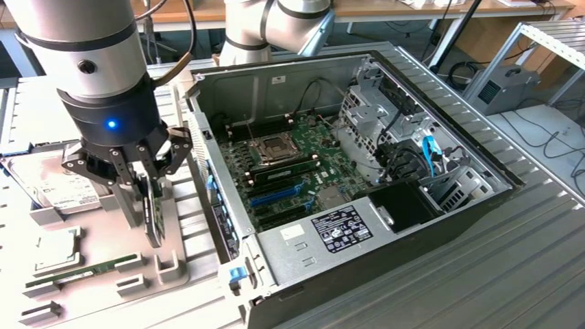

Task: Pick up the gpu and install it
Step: 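Pick up the gpu and move the gpu toward the slot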

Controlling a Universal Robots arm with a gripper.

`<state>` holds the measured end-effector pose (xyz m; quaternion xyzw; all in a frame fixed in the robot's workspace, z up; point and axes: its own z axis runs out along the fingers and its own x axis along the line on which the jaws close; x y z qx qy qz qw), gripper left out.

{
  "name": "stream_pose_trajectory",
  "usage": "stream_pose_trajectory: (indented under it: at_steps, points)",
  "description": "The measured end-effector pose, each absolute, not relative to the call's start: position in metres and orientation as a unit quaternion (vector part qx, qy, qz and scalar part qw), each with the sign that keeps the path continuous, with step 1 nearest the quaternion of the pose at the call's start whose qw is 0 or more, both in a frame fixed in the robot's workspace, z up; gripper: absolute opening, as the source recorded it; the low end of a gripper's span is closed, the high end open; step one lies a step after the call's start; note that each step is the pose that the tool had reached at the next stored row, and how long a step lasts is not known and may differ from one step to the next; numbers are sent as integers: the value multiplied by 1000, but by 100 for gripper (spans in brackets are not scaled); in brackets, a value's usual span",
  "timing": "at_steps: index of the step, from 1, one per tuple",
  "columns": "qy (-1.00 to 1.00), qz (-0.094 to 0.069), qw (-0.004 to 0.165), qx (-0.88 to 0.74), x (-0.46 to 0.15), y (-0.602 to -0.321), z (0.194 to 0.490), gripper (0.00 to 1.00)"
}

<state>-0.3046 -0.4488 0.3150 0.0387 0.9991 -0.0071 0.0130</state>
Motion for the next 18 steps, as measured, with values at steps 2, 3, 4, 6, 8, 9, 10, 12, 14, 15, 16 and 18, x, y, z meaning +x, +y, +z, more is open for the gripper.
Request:
stream_pose_trajectory:
  at_steps: [2,3,4,6,8,9,10,12,14,15,16,18]
  points:
    - [999,-7,13,39,-305,-449,316,26]
    - [999,-7,13,39,-305,-449,316,26]
    - [999,-7,13,39,-305,-449,316,26]
    - [999,-7,13,39,-305,-449,317,26]
    - [999,-7,13,39,-305,-449,318,26]
    - [999,-7,13,39,-305,-449,318,26]
    - [999,-7,13,39,-305,-449,318,26]
    - [999,-7,13,39,-305,-449,319,26]
    - [999,-7,13,39,-305,-449,320,26]
    - [999,-7,13,39,-305,-449,320,26]
    - [999,-7,13,39,-305,-449,321,26]
    - [999,-7,13,39,-305,-449,321,26]
